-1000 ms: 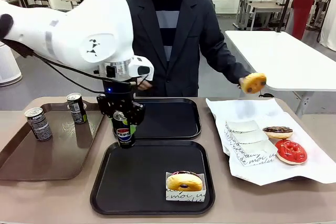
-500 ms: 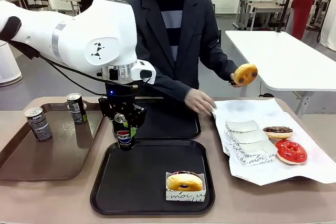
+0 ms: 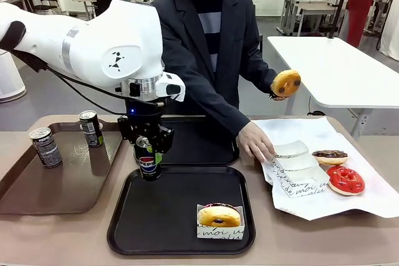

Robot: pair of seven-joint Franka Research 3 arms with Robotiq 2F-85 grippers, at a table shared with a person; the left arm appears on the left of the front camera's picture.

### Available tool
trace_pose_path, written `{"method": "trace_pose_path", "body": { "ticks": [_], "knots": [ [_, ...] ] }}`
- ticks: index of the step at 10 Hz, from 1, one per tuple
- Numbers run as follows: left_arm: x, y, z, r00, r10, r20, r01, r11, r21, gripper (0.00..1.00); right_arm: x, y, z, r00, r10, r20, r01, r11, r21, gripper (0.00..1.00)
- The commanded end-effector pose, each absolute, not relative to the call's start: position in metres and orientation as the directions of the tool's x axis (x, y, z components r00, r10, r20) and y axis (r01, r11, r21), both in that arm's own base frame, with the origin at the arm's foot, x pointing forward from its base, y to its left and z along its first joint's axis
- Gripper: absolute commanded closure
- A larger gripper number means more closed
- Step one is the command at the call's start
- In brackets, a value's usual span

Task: Set up donuts and drinks on trays.
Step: Pick up one Pepsi coke and place it on the Flat Tray.

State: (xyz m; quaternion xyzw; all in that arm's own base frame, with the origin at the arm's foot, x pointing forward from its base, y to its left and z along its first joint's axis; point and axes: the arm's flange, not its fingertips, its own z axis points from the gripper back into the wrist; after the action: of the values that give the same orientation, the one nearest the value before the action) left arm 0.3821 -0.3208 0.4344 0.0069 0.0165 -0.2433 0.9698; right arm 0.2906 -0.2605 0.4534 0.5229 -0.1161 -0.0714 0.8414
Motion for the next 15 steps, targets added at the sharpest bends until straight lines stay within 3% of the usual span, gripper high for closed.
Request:
{"method": "trace_pose_path", "body": {
  "ticks": [1, 10, 11, 12, 15],
  "knots": [
    [0.372, -0.321, 0.423, 0.836, -0.549, -0.01, 0.547, 0.834, -0.068, 0.41, 0.29, -0.262, 0.453, 0.961, -0.24, 0.138, -0.022, 0.433, 0.901, 0.0],
    [0.371, -0.324, 0.365, 0.778, -0.628, -0.018, 0.625, 0.777, -0.077, 0.41, 0.29, -0.262, 0.453, 0.961, -0.24, 0.138, -0.022, 0.433, 0.901, 0.0],
    [0.37, -0.324, 0.366, 0.778, -0.628, -0.027, 0.625, 0.777, -0.083, 0.09, 0.29, -0.262, 0.453, 0.961, -0.24, 0.138, -0.022, 0.433, 0.901, 0.0],
    [0.369, -0.324, 0.368, 0.778, -0.628, -0.023, 0.624, 0.777, -0.082, 0.0, 0.29, -0.262, 0.453, 0.961, -0.24, 0.138, -0.022, 0.433, 0.901, 0.0],
    [0.356, -0.32, 0.387, 0.769, -0.639, 0.016, 0.638, 0.767, -0.074, 0.0, 0.29, -0.262, 0.453, 0.961, -0.24, 0.138, -0.022, 0.433, 0.901, 0.0]
  ]
}}
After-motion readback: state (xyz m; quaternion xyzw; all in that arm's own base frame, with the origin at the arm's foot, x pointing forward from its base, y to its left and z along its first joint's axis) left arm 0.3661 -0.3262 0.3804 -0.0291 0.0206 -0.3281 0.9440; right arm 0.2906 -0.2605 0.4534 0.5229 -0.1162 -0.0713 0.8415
